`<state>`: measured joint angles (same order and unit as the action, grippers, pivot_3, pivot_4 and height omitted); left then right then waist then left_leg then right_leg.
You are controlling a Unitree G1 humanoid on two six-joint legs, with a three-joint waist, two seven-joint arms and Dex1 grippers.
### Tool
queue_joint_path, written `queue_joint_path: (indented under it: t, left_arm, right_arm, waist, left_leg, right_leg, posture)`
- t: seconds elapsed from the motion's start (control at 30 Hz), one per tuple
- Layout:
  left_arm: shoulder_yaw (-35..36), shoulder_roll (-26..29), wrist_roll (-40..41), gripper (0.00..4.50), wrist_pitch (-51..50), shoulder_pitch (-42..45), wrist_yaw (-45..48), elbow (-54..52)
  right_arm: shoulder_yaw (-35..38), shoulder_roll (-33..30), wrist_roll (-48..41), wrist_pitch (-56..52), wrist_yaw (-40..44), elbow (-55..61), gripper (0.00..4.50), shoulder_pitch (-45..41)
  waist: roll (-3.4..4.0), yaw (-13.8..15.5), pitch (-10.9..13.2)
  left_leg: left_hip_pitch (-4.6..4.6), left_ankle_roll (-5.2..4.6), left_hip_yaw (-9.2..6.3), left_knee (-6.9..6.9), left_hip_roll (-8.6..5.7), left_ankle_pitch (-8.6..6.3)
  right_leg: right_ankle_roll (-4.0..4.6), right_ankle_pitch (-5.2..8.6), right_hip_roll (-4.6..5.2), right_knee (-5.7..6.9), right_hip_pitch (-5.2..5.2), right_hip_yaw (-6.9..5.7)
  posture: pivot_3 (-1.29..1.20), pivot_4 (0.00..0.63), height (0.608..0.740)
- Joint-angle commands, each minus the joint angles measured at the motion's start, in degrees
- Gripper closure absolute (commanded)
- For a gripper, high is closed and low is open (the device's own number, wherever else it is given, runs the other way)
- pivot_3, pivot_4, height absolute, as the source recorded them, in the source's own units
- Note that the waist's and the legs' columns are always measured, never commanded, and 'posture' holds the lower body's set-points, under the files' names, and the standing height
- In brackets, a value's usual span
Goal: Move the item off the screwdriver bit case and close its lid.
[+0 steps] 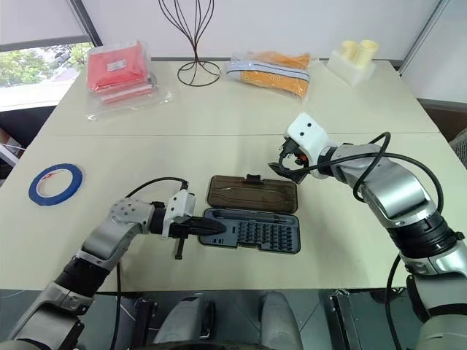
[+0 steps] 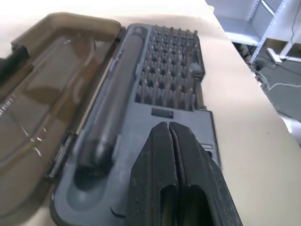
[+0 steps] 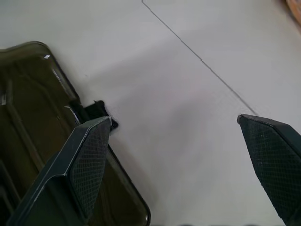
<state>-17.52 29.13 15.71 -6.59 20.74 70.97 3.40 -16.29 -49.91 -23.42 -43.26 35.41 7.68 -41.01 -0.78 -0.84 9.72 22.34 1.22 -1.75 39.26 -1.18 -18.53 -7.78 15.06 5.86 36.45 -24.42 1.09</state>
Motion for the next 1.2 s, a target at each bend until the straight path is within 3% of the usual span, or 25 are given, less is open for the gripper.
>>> queue_joint_path:
  t: [0.03,0.33,0.67,0.97,1.0,1.03,1.2]
  left_arm:
    - [-1.0,0.1,-2.9,4.47,0.6,-0.7,-1.0,2.6]
    - [-0.2,0.8,-3.0,4.47,0.3,-2.2,-2.4,0.9]
    - [0.6,2.0,-3.0,4.47,0.4,-3.4,-3.8,-0.9]
    - [1.0,2.9,-2.7,4.47,0.3,-4.6,-5.0,-2.1]
    - [1.1,2.9,-2.8,4.50,0.4,-4.7,-5.2,-2.1]
    - [1.1,3.0,-2.8,4.50,0.4,-4.8,-5.4,-2.2]
    - [1.5,3.0,-2.7,4.50,0.5,-4.9,-6.2,-2.1]
  right_arm:
    - [-1.5,1.0,3.6,3.4,6.5,-4.2,0.00,-2.7]
    - [-6.5,4.5,12.7,11.8,18.8,-14.6,0.00,-4.5]
    - [-5.8,10.1,19.4,19.5,21.7,-28.1,0.00,-7.5]
    - [-5.8,11.6,22.9,23.5,24.3,-32.5,0.00,-7.7]
    - [-5.9,11.9,23.2,23.7,24.8,-32.8,0.53,-7.6]
    - [-5.9,12.0,23.6,23.8,25.1,-32.9,0.77,-7.5]
    - [-6.2,12.7,25.0,24.2,26.8,-33.2,3.22,-6.9]
  waist:
    - [0.00,0.0,0.0]
    - [0.05,0.0,0.0]
    - [0.07,-0.2,-0.1]
    - [0.09,-0.3,-0.1]
    - [0.10,-0.3,-0.1]
    - [0.09,-0.3,-0.1]
    - [0.10,-0.4,-0.1]
  left_leg:
    - [-0.01,0.00,-0.01,0.00,0.00,0.00]
    - [-0.04,0.02,-0.01,0.02,0.00,0.01]
    - [-0.11,0.27,0.00,0.02,0.00,0.15]
    - [-0.16,0.28,0.00,0.02,0.00,0.15]
    - [-0.17,0.28,0.00,0.02,0.00,0.15]
    - [-0.19,0.28,0.00,0.02,0.00,0.15]
    - [-0.38,0.13,0.04,0.02,0.00,0.07]
  right_leg:
    - [0.00,0.00,0.00,0.00,0.01,0.00]
    - [0.00,0.00,0.00,0.05,0.03,-0.01]
    - [0.00,0.00,0.00,0.18,0.02,-0.01]
    - [0.00,0.00,0.00,0.24,0.02,0.00]
    - [0.00,0.00,0.01,0.26,0.02,0.00]
    - [0.00,0.00,0.00,0.30,0.02,0.00]
    - [0.00,0.00,0.00,0.50,0.08,0.03]
  posture:
    - [0.00,0.150,0.740]
    - [0.00,0.150,0.740]
    - [0.00,0.150,0.740]
    - [0.00,0.150,0.740]
    - [0.00,0.150,0.740]
    - [0.00,0.150,0.740]
    - [0.00,0.150,0.740]
